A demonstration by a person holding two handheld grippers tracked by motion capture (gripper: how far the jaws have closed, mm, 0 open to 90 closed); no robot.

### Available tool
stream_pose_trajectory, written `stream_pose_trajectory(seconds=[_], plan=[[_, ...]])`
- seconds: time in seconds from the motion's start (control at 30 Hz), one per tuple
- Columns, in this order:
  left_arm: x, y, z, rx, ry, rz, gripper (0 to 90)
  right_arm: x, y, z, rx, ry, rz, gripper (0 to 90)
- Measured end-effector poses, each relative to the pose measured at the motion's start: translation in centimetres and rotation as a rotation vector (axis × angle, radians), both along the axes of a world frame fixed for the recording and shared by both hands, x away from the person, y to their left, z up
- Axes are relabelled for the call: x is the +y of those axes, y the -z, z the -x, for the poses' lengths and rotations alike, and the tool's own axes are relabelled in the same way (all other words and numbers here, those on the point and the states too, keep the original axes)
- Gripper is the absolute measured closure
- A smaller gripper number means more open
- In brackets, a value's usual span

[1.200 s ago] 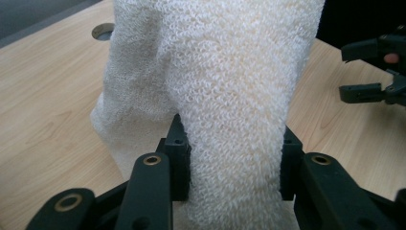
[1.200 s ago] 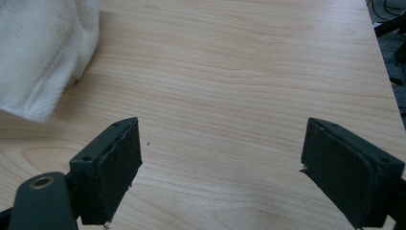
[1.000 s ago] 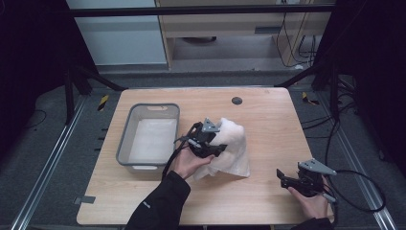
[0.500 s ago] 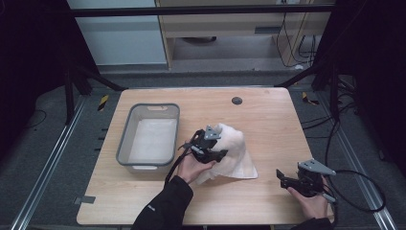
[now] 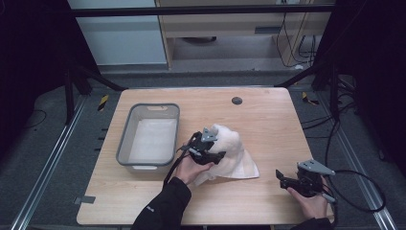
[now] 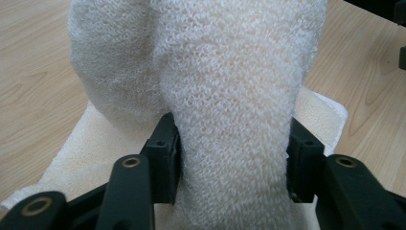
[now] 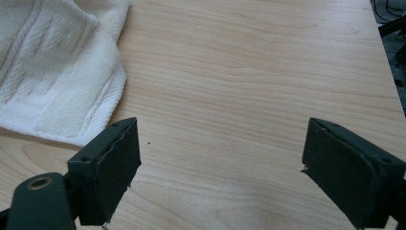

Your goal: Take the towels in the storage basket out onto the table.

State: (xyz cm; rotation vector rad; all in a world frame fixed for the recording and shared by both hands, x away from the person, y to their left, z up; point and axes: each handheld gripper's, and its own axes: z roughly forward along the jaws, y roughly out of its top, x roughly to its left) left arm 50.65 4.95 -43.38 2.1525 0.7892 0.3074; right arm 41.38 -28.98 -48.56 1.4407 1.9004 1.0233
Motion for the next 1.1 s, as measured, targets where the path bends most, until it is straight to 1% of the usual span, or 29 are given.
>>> stream_pose_trajectory(seconds=[0.13,0.27,0.37,0.43,0.53,0.57,0.67,0.77,0.87,0.9,0.93,0.97,1.1], plan=[[0.2,-0.2,0.0,0.001,0.008,0.002,41.4,0.0,0.0,0.0,0.000,0.000,-0.002,12.1],[0.7,-0.6,0.2,0.001,0.001,0.012,34.9,0.0,0.0,0.0,0.000,-0.002,-0.001,11.7],[1.1,-1.2,0.4,-0.013,-0.006,0.022,31.8,0.0,0.0,0.0,0.001,-0.002,-0.001,11.5],[1.5,-1.8,0.6,-0.028,-0.006,0.027,30.8,0.0,0.0,0.0,-0.001,-0.001,-0.002,11.3],[2.0,-2.7,1.1,-0.046,-0.005,0.049,28.2,0.0,-0.1,0.0,0.001,0.001,-0.012,11.4],[2.3,-3.1,1.4,-0.052,-0.003,0.061,27.7,0.0,0.0,0.0,-0.003,0.001,-0.006,11.3],[2.9,-3.9,2.0,-0.072,0.001,0.073,25.8,0.0,0.0,0.0,-0.002,-0.003,-0.008,11.3],[3.8,-4.7,2.6,-0.092,0.003,0.086,24.7,0.0,-0.1,0.0,-0.003,-0.003,-0.011,11.5],[4.7,-5.0,3.0,-0.098,-0.007,0.102,24.3,0.0,0.0,0.0,-0.001,-0.004,-0.012,12.3],[4.7,-5.0,3.0,-0.098,-0.007,0.102,24.2,0.0,0.0,0.0,-0.001,-0.004,-0.012,12.3],[6.0,-5.3,3.6,-0.105,-0.020,0.116,24.1,0.0,-0.1,0.0,0.000,-0.006,-0.015,12.5],[6.0,-5.3,3.6,-0.105,-0.020,0.116,24.2,0.0,-0.1,0.0,0.000,-0.006,-0.015,12.5],[7.8,-5.3,4.2,-0.106,-0.044,0.121,24.5,-0.1,-0.1,0.1,-0.002,-0.006,-0.017,13.4]])
